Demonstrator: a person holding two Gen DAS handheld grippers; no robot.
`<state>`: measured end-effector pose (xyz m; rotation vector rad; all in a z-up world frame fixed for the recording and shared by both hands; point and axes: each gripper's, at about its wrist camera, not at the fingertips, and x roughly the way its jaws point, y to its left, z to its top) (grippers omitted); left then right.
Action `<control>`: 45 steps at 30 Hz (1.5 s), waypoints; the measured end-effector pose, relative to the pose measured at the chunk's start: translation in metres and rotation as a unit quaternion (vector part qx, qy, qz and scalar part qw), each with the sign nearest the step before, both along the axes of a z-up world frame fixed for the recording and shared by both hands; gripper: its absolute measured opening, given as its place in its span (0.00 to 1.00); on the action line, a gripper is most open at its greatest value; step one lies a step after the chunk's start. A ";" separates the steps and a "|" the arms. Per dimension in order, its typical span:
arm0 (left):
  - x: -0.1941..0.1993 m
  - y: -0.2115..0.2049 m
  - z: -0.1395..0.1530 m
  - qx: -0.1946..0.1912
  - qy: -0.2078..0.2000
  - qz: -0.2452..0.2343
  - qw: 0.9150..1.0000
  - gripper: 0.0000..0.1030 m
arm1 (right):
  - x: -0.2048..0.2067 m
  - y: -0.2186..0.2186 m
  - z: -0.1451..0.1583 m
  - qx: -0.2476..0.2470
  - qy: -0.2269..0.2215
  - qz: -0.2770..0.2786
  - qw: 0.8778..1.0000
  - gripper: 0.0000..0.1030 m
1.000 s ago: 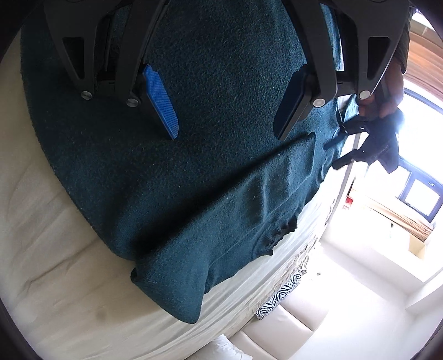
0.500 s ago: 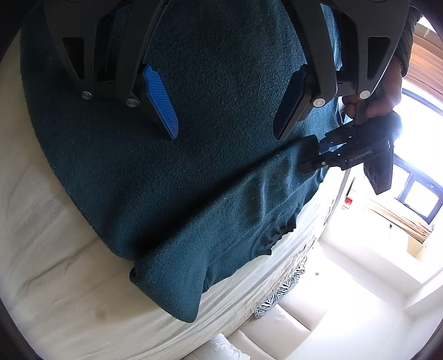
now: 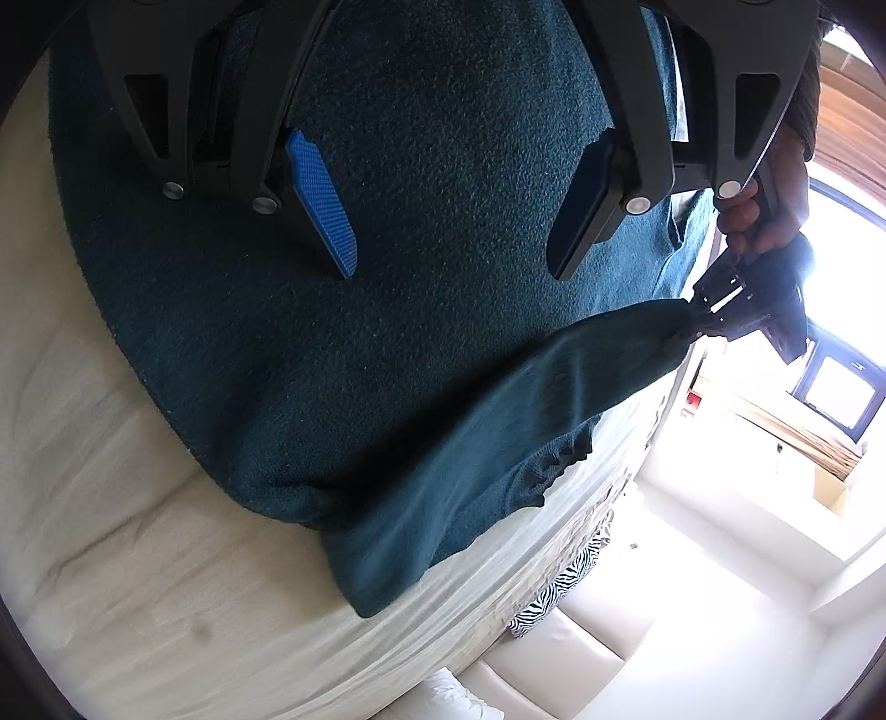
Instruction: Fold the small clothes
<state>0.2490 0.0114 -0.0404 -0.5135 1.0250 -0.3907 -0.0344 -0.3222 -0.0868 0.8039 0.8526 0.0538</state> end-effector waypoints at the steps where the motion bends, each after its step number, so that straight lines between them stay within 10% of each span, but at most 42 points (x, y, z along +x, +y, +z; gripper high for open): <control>1: 0.002 0.003 -0.004 0.000 0.005 0.002 1.000 0.07 | 0.000 -0.001 -0.001 0.000 0.000 0.000 1.000 0.69; 16: 0.005 0.010 -0.054 0.014 0.032 -0.008 0.999 0.09 | 0.061 -0.067 0.059 0.026 -0.044 0.025 0.998 0.69; 23: 0.003 0.009 -0.060 0.006 0.018 -0.016 1.000 0.10 | 0.135 -0.104 0.015 0.089 0.031 0.041 0.995 0.70; 45: -0.008 0.032 -0.075 -0.037 -0.016 -0.023 0.999 0.11 | 0.210 -0.173 -0.002 0.197 0.005 0.001 0.980 0.69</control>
